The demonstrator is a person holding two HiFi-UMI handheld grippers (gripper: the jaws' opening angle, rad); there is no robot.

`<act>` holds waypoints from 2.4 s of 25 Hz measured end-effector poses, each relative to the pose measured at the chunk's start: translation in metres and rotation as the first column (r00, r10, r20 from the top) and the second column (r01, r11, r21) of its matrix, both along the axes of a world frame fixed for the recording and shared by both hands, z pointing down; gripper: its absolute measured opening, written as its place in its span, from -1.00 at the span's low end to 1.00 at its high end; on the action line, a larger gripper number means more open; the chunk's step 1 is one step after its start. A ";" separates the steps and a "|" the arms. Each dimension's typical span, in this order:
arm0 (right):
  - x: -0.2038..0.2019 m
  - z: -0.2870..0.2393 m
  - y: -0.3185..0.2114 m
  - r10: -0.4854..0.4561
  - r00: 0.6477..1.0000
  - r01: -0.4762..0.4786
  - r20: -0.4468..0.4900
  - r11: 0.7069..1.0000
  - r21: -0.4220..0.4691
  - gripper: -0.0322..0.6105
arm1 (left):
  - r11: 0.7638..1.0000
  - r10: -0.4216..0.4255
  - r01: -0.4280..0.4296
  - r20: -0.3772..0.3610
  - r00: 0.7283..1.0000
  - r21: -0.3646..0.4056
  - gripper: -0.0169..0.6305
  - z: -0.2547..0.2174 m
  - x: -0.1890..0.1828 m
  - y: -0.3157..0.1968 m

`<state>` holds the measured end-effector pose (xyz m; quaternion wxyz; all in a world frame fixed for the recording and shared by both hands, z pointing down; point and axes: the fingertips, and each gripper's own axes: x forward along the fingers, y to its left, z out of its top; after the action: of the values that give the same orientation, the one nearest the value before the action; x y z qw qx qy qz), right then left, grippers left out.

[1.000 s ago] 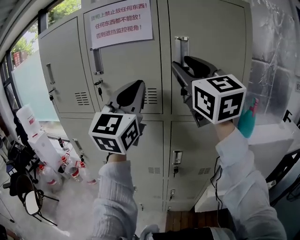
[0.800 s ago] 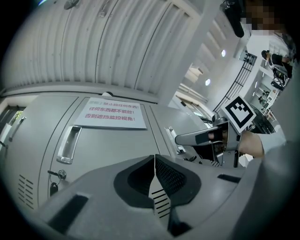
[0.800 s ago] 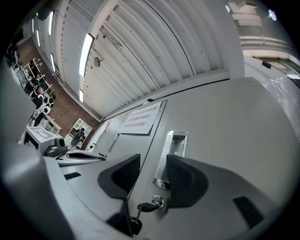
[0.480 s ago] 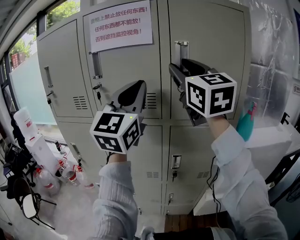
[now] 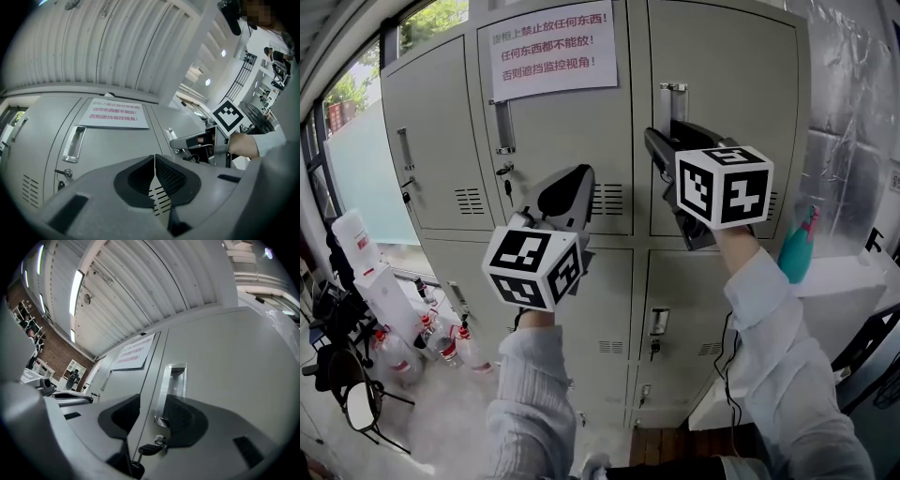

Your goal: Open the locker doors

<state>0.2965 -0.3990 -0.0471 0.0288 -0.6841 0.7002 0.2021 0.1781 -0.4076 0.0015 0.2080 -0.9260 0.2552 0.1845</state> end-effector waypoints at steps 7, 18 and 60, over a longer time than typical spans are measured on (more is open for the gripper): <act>-0.008 0.001 0.010 0.011 1.000 -0.011 -0.025 1.000 0.007 -0.42 | 1.000 -0.005 0.005 -0.003 1.000 -0.014 -0.91 0.005 -0.009 0.003; -0.021 0.002 0.040 0.037 0.995 -0.035 -0.090 0.999 0.021 -0.42 | 1.000 -0.005 0.005 0.007 1.000 -0.006 -0.91 0.011 -0.023 0.022; -0.023 0.002 0.176 0.010 1.000 -0.010 -0.028 1.000 -0.017 -0.52 | 0.994 0.057 -0.044 0.124 0.991 -0.103 -0.91 0.093 -0.065 0.148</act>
<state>0.2734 -0.2232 -0.0449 0.0121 -0.6849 0.6988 0.2060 0.1134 -0.2593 0.0941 0.1724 -0.9513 0.2268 0.1177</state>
